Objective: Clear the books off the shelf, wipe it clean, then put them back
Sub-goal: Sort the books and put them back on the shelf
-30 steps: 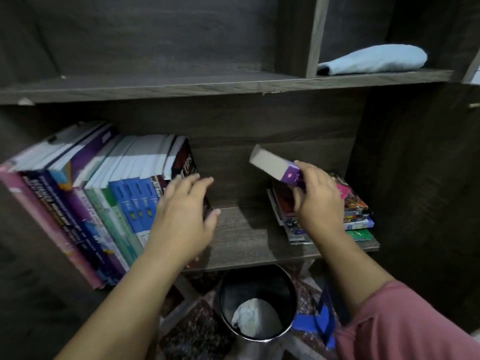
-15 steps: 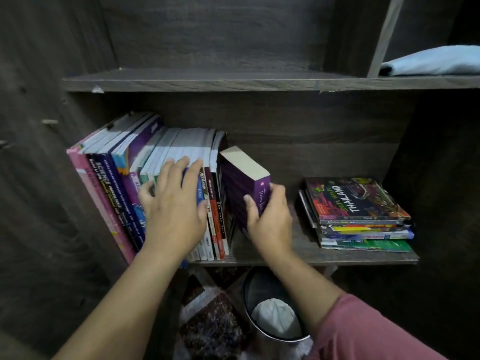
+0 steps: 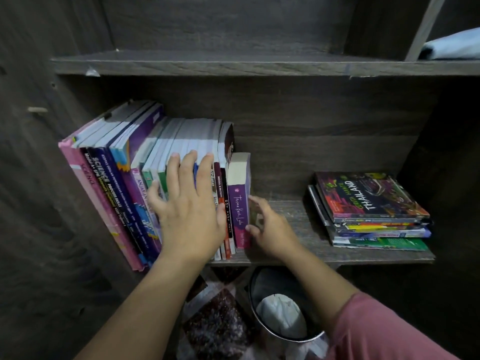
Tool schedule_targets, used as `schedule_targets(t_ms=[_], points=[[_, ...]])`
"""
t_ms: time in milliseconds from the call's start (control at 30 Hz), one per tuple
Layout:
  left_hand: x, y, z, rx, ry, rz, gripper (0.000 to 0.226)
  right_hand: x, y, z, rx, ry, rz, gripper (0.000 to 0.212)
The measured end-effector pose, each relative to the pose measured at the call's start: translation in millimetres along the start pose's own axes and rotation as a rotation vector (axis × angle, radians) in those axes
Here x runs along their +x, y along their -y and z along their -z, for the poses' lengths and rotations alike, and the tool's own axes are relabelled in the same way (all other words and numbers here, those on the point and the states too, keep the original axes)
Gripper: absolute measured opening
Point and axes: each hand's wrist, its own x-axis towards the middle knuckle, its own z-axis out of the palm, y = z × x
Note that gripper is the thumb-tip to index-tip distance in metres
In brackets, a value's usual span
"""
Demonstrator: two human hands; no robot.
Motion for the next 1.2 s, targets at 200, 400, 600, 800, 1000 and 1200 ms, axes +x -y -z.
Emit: schedule_targets(t_ms=[200,400,600,800,1000,1200], points=[[3.1,-9.0,-5.0,-0.030,-0.005,0.048,0.080,-24.7,-37.0,63.2,-0.551,-0.292,0.211,0.043],[6.0,-15.9,-7.5,-0.057,0.000,0.078,0.080,-26.9,-98.7,114.4,-0.805,-0.233,-0.128,0.070],[5.1,-20.9,-9.0,-0.009,0.007,0.086,0.090,-12.2,-113.2,116.8,-0.730,-0.109,-0.224,0.080],[3.4,-11.5,-11.8,0.018,-0.015,0.039,0.094,-8.4,-120.4,141.7,-0.744,-0.078,-0.159,0.077],[2.9,-6.4,-10.7,0.025,-0.013,0.001,0.095,-8.5,-128.8,141.5,-0.802,-0.062,-0.122,0.070],[2.2,-7.1,-7.2,0.029,0.000,-0.012,0.093,-14.9,-122.0,147.5,-0.597,-0.177,-0.099,0.073]])
